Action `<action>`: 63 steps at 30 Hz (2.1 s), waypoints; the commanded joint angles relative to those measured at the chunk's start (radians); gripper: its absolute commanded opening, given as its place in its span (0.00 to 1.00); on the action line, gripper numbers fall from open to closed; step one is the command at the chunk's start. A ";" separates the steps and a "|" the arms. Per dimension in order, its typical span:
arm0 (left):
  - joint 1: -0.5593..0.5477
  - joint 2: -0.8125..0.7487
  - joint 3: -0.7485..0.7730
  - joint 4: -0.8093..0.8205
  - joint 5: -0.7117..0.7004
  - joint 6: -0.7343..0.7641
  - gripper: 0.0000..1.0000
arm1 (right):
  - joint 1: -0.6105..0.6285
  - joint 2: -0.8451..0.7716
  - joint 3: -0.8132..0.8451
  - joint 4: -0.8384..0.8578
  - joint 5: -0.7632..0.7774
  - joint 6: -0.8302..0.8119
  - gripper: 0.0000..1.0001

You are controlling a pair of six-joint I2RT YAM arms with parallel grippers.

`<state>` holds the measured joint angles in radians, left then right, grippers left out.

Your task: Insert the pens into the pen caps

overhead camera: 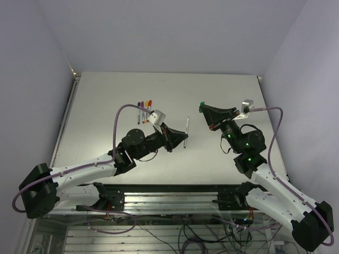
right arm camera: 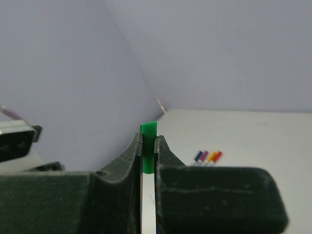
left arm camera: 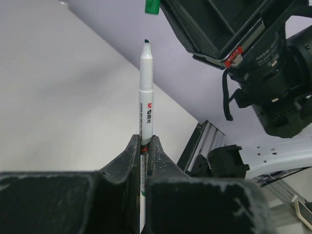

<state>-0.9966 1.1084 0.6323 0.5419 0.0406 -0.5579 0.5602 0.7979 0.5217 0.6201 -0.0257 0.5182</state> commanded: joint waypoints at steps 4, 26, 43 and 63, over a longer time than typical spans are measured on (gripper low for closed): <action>-0.028 0.026 0.009 0.189 0.032 0.040 0.07 | 0.004 0.009 -0.014 0.294 -0.096 0.095 0.00; -0.029 0.039 0.068 0.096 0.030 0.083 0.07 | 0.010 0.071 0.009 0.321 -0.281 0.129 0.00; -0.028 0.019 0.061 0.070 0.022 0.085 0.07 | 0.012 0.103 0.010 0.330 -0.272 0.096 0.00; -0.028 0.009 0.054 0.079 0.005 0.091 0.07 | 0.014 0.099 -0.005 0.323 -0.270 0.103 0.00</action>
<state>-1.0183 1.1347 0.6647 0.5941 0.0521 -0.4820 0.5690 0.9028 0.5106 0.9226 -0.2996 0.6270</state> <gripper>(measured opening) 0.103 0.046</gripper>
